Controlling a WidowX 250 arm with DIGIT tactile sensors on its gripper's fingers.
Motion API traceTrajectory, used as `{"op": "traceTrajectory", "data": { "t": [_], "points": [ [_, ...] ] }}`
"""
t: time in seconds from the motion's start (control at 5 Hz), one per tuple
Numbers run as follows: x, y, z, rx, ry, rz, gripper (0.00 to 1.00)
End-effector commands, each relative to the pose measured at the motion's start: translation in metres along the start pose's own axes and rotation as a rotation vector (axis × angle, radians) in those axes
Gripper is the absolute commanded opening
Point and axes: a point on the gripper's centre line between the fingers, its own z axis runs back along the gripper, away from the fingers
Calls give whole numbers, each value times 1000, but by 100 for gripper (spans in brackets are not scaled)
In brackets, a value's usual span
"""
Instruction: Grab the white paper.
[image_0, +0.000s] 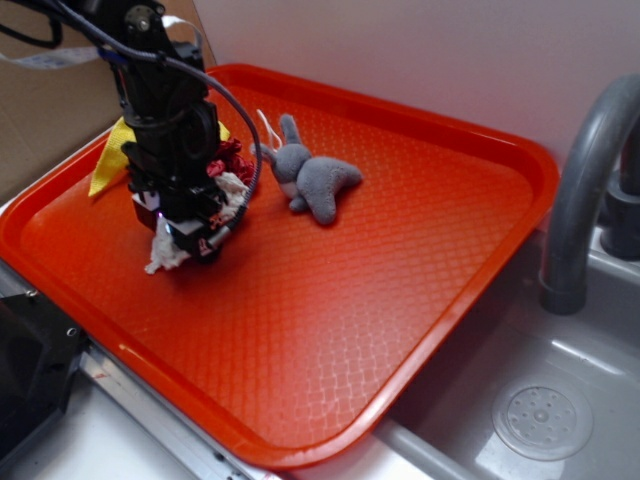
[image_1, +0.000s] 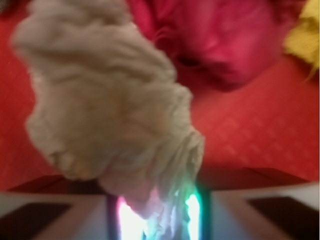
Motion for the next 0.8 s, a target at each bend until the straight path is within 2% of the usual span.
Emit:
{"op": "traceTrajectory", "data": {
  "t": [0.0,0.2,0.4,0.6],
  "points": [
    [13,9,107,28,-282,-34,0],
    [8,18,156,2,-277,5,0],
    [-15,15,191,-52,-322,65,0],
    [-17,18,194,-78,-336,111,0]
  ]
}}
